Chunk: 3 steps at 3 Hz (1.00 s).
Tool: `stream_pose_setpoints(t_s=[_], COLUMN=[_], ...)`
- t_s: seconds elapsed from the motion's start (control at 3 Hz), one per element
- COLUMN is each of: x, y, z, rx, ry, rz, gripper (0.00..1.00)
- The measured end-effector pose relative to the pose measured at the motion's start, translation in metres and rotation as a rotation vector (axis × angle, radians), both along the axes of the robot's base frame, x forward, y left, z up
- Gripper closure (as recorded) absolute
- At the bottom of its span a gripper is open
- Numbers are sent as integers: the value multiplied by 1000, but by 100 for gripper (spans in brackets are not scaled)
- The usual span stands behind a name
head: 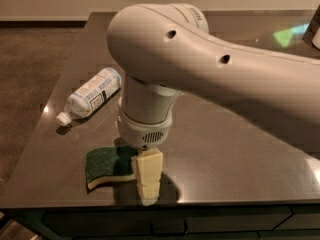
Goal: Move sponge near apple
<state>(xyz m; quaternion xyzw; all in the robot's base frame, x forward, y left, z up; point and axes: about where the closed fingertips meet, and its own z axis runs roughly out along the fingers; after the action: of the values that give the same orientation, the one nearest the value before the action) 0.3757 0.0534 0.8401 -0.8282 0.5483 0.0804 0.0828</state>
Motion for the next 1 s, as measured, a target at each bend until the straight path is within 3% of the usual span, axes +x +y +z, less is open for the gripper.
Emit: stream_pose_setpoints(t_s=[1.0], x=[11], y=[14], z=[10], rx=[-4], ry=[20], rz=[-42], gripper=[64])
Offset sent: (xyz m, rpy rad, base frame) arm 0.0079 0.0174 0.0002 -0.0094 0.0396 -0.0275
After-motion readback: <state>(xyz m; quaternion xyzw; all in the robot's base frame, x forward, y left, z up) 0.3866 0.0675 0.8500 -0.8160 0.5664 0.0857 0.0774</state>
